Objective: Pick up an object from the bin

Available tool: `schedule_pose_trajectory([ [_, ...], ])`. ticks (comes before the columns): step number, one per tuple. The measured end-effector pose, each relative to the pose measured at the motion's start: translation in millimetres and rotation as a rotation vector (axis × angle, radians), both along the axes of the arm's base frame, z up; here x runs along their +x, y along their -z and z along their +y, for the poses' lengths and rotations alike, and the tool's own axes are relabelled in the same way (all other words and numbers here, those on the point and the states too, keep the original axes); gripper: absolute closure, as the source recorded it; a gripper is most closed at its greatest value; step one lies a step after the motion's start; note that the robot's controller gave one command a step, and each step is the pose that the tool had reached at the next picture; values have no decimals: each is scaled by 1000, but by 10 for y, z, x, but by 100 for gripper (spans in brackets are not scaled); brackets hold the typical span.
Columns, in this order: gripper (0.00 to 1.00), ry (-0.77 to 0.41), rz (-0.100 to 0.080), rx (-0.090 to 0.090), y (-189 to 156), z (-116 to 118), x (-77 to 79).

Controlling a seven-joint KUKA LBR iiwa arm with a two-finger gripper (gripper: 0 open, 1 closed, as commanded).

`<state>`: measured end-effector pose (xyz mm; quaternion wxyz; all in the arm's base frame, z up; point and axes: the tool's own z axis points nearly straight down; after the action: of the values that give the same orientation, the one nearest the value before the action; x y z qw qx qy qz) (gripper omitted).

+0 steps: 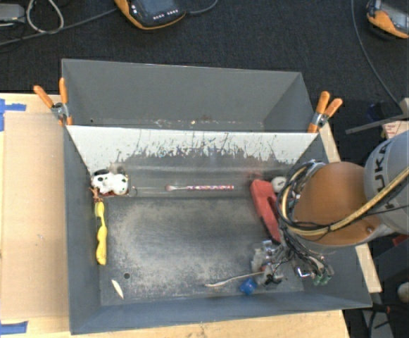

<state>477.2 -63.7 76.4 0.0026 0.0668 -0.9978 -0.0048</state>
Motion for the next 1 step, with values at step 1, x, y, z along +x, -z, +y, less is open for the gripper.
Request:
schedule_pose_trajectory([
  [1,100,36,1,-1,-544,-67,96],
])
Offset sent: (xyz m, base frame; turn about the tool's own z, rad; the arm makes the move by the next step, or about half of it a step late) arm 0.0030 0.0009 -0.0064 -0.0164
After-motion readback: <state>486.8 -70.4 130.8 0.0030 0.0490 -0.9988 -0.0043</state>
